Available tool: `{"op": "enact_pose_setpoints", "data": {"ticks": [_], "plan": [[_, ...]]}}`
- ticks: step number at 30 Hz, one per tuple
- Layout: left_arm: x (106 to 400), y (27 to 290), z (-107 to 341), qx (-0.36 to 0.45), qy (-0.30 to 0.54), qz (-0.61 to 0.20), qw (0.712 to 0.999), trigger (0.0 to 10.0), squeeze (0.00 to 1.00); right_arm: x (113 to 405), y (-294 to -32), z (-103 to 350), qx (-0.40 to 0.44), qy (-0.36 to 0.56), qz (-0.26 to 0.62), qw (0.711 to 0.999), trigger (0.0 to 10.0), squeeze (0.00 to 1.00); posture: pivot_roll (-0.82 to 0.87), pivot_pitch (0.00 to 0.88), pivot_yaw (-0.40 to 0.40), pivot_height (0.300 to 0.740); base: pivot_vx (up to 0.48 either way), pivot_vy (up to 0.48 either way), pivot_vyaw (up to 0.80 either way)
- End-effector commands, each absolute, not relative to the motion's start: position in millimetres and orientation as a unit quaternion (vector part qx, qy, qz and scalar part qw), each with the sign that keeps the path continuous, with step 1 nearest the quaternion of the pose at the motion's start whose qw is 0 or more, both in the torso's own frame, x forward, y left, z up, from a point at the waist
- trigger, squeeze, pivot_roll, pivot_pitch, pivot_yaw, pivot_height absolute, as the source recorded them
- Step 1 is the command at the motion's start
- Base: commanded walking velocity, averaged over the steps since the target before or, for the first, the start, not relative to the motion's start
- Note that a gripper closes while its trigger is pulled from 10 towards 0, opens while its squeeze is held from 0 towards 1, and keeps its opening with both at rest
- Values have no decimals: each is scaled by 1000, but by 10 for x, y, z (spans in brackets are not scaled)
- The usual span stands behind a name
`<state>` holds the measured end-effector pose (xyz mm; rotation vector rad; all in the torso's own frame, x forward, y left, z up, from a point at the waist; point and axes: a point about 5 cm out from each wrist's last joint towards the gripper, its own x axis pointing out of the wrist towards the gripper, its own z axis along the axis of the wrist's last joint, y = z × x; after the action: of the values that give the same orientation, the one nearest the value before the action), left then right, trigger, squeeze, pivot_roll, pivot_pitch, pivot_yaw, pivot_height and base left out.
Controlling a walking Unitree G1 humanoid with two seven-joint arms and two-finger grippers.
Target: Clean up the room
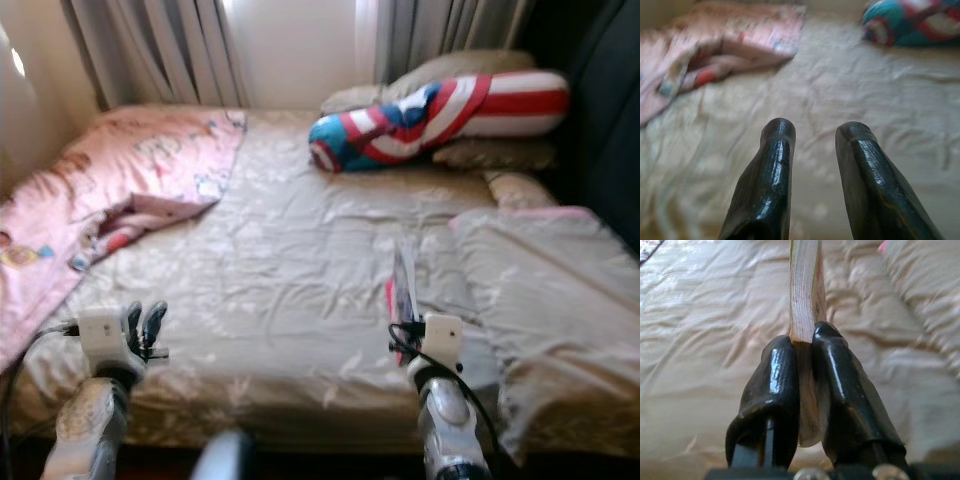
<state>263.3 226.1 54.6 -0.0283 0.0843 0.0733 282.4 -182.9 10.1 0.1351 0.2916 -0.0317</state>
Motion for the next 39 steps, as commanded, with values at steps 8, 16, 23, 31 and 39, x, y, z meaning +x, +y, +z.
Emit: {"op": "enact_pose_setpoints", "data": {"ticks": [8, 16, 23, 31, 39], "plan": [[2709, 2253, 647, -13, 25, 33, 999, 10000, 0, 2943, -1731, 238, 69, 112, 17, 991, 10000, 0, 70, 0, -19, 646, 0, 0, 0], [2704, 2263, 645, -13, 25, 33, 999, 10000, 0, 2932, -1728, 229, 68, 112, 20, 991, 10000, 0, 64, 0, -16, 646, 123, 0, 0], [2712, 2267, 653, -12, 25, 29, 999, 10000, 0, 2940, -1730, 237, 69, 111, 20, 991, 10000, 0, 60, 0, -9, 646, 268, 0, 0], [2712, 2265, 656, -11, 25, 25, 999, 10000, 0, 2941, -1725, 236, 69, 111, 22, 991, 10000, 0, 62, 0, -8, 646, 290, 0, 0], [2712, 2265, 656, -11, 25, 25, 999, 10000, 0, 2941, -1725, 236, 69, 111, 22, 991, 10000, 0, 62, 0, -8, 646, 304, 0, 0]]}}
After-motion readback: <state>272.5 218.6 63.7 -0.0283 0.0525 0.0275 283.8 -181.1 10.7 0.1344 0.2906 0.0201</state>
